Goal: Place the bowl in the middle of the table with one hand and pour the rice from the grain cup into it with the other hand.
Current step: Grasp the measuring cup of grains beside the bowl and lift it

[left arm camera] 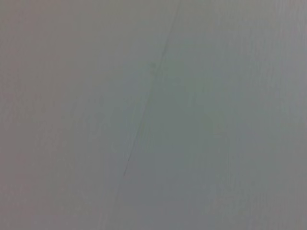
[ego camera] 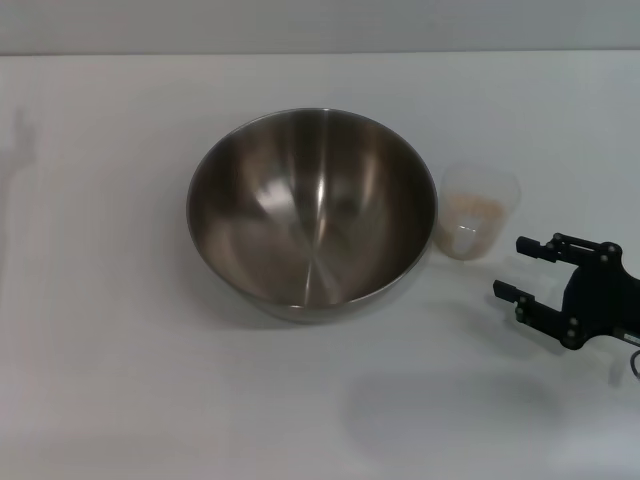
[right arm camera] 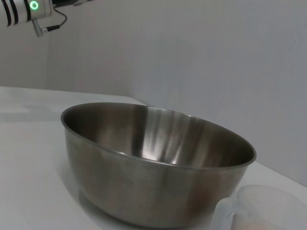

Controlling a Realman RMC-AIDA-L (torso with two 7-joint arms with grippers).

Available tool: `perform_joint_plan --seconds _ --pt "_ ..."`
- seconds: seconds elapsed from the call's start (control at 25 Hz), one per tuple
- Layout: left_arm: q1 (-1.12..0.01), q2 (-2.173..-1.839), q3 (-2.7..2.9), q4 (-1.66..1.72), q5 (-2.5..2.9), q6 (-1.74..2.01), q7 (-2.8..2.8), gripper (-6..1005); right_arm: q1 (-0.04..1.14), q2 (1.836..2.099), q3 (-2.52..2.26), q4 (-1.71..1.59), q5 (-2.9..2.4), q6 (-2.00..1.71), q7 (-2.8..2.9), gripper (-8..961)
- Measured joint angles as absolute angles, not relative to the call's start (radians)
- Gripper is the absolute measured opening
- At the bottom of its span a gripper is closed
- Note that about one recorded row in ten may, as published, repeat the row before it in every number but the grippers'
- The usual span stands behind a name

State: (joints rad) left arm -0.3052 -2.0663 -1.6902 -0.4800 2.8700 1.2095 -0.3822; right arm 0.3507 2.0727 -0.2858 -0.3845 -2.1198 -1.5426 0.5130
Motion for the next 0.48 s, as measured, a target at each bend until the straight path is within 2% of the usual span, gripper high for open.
perform_joint_plan --seconds 0.48 --pt "-0.305 -2.066 -1.69 -0.48 2.87 1.236 -0.381 576 0.369 2.073 -0.287 -0.355 -2.119 -1.51 0.488 534"
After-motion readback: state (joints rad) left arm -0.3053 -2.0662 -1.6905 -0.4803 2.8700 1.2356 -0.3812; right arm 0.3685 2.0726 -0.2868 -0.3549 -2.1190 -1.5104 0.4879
